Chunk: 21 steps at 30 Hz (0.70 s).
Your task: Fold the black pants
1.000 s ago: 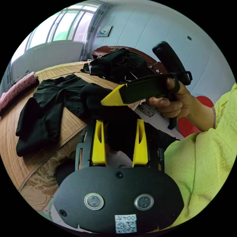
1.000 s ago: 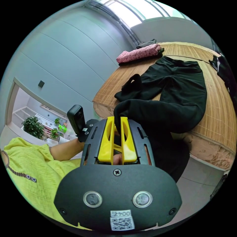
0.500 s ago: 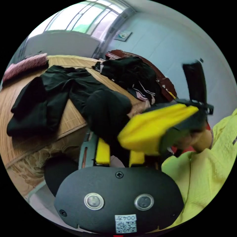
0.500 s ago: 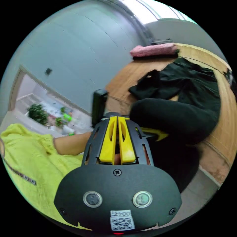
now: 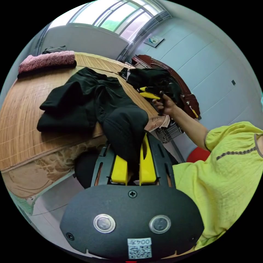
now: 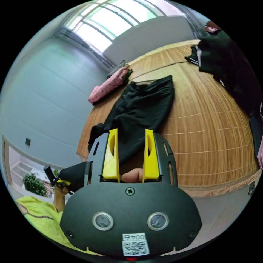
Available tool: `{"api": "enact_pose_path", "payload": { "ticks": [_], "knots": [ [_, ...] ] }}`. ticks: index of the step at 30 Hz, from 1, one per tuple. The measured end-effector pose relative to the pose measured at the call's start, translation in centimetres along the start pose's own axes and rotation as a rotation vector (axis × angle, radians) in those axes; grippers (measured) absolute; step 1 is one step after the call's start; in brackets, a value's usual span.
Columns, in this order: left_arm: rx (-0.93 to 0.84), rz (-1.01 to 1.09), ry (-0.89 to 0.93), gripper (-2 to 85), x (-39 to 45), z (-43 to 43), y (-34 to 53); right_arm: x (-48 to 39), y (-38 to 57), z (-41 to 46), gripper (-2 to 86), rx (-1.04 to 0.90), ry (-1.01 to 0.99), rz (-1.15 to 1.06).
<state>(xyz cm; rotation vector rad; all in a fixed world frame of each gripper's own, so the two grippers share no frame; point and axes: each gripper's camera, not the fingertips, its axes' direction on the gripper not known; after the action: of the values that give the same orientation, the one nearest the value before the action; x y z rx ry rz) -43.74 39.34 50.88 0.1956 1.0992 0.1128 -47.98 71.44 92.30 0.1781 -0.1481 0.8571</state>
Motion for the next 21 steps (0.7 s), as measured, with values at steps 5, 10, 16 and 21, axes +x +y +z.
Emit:
{"api": "enact_pose_path", "payload": {
  "ticks": [5, 10, 16, 21],
  "knots": [
    [-0.023, -0.019, -0.012, 8.9, -2.5, -0.9, -0.6, 9.8, -6.9, 5.9, 14.7, -0.057, 0.091, 0.241],
    [-0.038, -0.078, -0.052, 8.9, -5.6, -0.7, -0.2, 13.2, -10.3, 8.8, 13.7, -0.019, 0.041, 0.310],
    [-0.042, -0.116, -0.102, 8.9, -8.2, -0.1, -1.0, 11.7, -14.0, 12.4, 3.9, -0.166, 0.062, 0.254],
    [-0.097, -0.059, -0.141, 8.8, -10.9, 0.5, -5.3, 7.4, -13.4, 8.0, 1.9, -0.047, 0.228, 0.066]
  ]
}}
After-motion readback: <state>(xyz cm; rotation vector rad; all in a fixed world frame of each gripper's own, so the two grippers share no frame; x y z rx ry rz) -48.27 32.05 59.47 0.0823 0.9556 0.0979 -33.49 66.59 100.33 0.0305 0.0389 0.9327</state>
